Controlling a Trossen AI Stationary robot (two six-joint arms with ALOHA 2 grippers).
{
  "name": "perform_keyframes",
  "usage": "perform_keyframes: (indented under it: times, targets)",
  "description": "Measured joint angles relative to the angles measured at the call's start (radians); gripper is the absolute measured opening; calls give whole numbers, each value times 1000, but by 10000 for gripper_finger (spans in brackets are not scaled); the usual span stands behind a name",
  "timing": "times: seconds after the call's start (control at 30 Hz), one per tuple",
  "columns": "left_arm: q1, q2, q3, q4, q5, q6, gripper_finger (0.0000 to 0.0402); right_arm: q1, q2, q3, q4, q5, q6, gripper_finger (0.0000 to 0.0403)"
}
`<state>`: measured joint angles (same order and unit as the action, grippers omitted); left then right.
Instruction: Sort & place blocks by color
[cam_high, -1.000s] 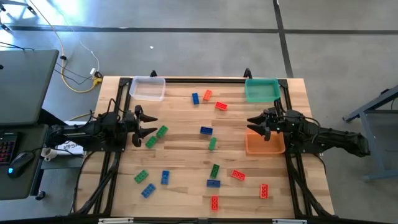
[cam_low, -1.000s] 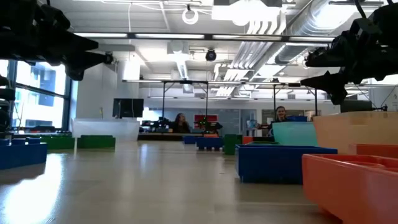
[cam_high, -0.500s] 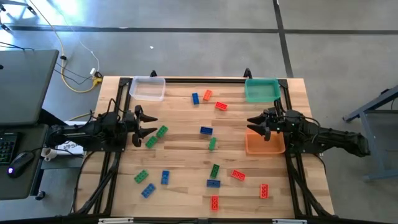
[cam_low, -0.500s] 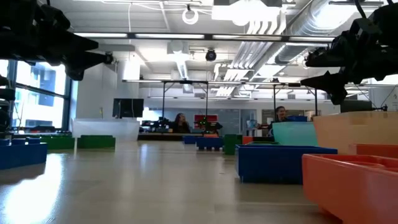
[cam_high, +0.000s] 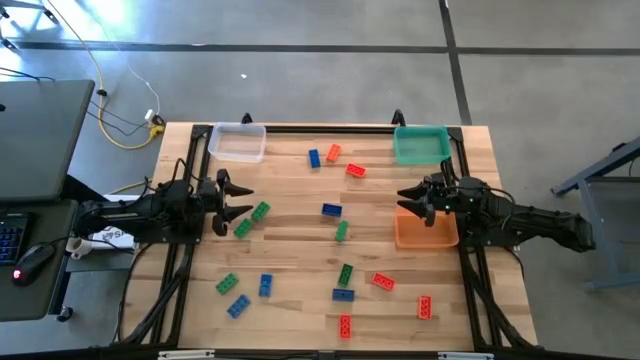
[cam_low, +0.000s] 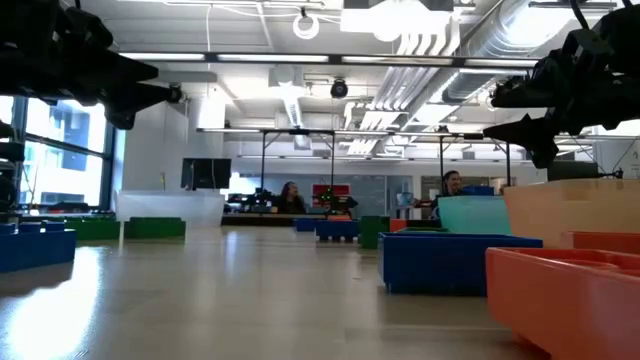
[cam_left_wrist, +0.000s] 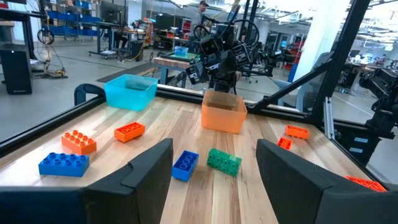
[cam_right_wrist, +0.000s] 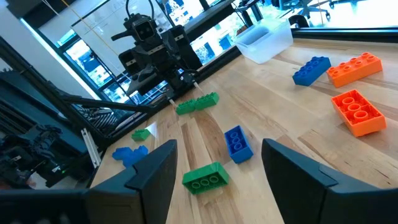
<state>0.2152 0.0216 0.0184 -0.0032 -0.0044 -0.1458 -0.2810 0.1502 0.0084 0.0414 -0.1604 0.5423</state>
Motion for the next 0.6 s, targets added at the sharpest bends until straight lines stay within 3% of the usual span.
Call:
perform_keyframes:
  times: [0.27, 0.6]
  targets:
    - [0, 0, 0, 0, 0, -38, 219, 0, 0, 0, 0, 0, 0, 223]
    - [0, 0, 0, 29, -45, -393, 219, 0, 0, 0, 0, 0, 0, 223]
